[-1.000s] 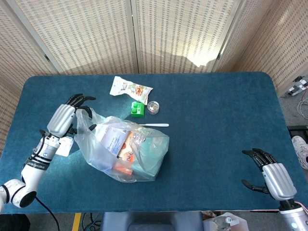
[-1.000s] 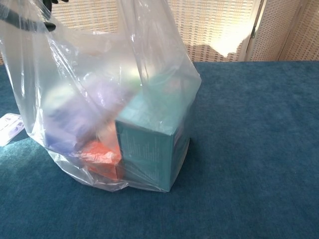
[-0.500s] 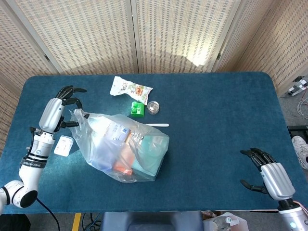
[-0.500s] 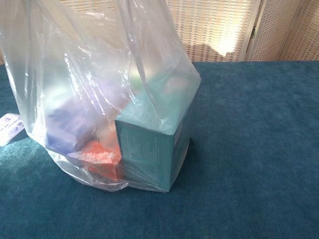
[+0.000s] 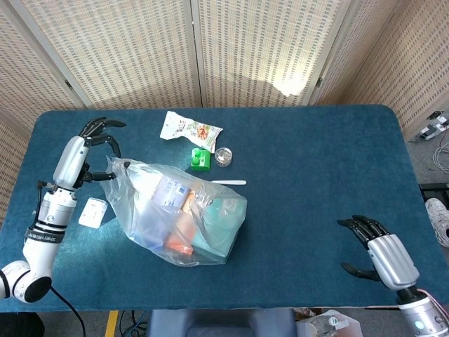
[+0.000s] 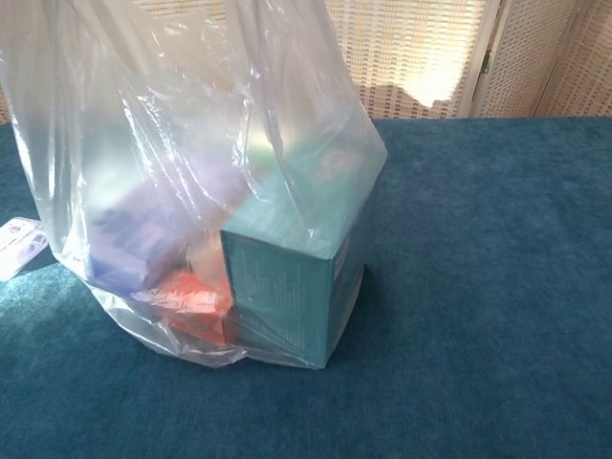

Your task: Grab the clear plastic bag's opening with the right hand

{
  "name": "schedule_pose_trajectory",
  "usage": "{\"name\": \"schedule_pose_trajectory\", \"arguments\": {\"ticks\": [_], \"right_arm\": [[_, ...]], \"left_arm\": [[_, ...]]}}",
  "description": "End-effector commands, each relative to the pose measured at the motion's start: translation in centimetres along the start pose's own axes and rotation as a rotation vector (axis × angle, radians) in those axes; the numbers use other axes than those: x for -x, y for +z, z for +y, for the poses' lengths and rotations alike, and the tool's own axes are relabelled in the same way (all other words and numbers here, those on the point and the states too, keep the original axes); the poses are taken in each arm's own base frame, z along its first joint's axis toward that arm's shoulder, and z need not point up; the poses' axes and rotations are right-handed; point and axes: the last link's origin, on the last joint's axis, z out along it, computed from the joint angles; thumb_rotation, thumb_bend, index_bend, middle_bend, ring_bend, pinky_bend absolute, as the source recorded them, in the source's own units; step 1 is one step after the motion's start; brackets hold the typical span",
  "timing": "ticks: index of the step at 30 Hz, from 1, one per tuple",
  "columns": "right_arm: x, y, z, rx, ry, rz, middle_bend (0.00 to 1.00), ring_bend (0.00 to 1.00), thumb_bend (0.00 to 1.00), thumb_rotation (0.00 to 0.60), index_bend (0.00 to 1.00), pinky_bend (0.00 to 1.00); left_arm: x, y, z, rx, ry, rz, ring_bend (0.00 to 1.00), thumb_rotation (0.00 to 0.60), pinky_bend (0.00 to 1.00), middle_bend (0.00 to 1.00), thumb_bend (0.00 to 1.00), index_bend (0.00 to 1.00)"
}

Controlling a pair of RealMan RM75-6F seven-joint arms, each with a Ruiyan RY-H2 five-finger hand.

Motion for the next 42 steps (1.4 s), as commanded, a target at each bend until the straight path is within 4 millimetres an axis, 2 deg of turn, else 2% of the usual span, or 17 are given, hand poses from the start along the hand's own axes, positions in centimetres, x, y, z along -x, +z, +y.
{"name": "schedule_pose_trajectory", "arguments": {"ticks": [1, 5, 8, 13, 18, 26, 31, 42], "right_arm": [[0.1, 0.7, -0.7, -0.038, -0.011, -0.014, 0.24, 0.14, 0.16, 0.600, 0.20, 0.22], [0.1, 1.7, -1.7, -0.098, -0.030, -0.031, 0.24, 0.14, 0.16, 0.600, 0.20, 0.22], [0.1, 2.4, -2.4, -0.131, -0.036, -0.028, 0.24, 0.14, 0.15, 0.600, 0.20, 0.22], [0.3, 3.6, -3.6, -0.179, -0.063, -0.016, 0.20, 0.11, 0.05, 0.600, 0.16, 0.22], [0.1, 4.9, -5.1, -0.238, -0.065, 0.004, 0.16, 0.08, 0.03, 0.600, 0.13, 0.22], [-0.1, 6.9, -7.5, -0.341, -0.086, 0.051, 0.11, 0.06, 0.04, 0.600, 0.08, 0.22], [-0.6, 8.4, -9.1, -0.406, -0.094, 0.102, 0.10, 0.05, 0.09, 0.600, 0.07, 0.21], [-1.5, 11.6, -12.6, -0.520, -0.104, 0.155, 0.09, 0.04, 0.10, 0.600, 0.06, 0.20]], "left_arm": [[0.1, 0.2, 0.0, 0.003, 0.029, -0.016, 0.19, 0.600, 0.07, 0.26, 0.18, 0.62], [0.0, 0.6, 0.0, 0.009, 0.078, -0.027, 0.19, 0.600, 0.07, 0.26, 0.17, 0.62], [-0.4, 0.1, 0.3, 0.019, 0.101, -0.028, 0.19, 0.600, 0.07, 0.26, 0.17, 0.62], [-0.7, 0.4, 0.8, 0.034, 0.125, -0.027, 0.19, 0.600, 0.07, 0.26, 0.16, 0.63], [-0.9, 0.7, 1.2, 0.048, 0.163, -0.031, 0.19, 0.600, 0.07, 0.26, 0.16, 0.64], [-0.6, 0.7, 0.9, 0.027, 0.229, -0.063, 0.19, 0.600, 0.07, 0.26, 0.16, 0.64], [-1.0, 0.8, 1.0, 0.021, 0.251, -0.064, 0.19, 0.600, 0.07, 0.26, 0.16, 0.64], [-1.3, 1.4, 1.9, 0.028, 0.269, -0.059, 0.19, 0.600, 0.07, 0.27, 0.16, 0.65]]}}
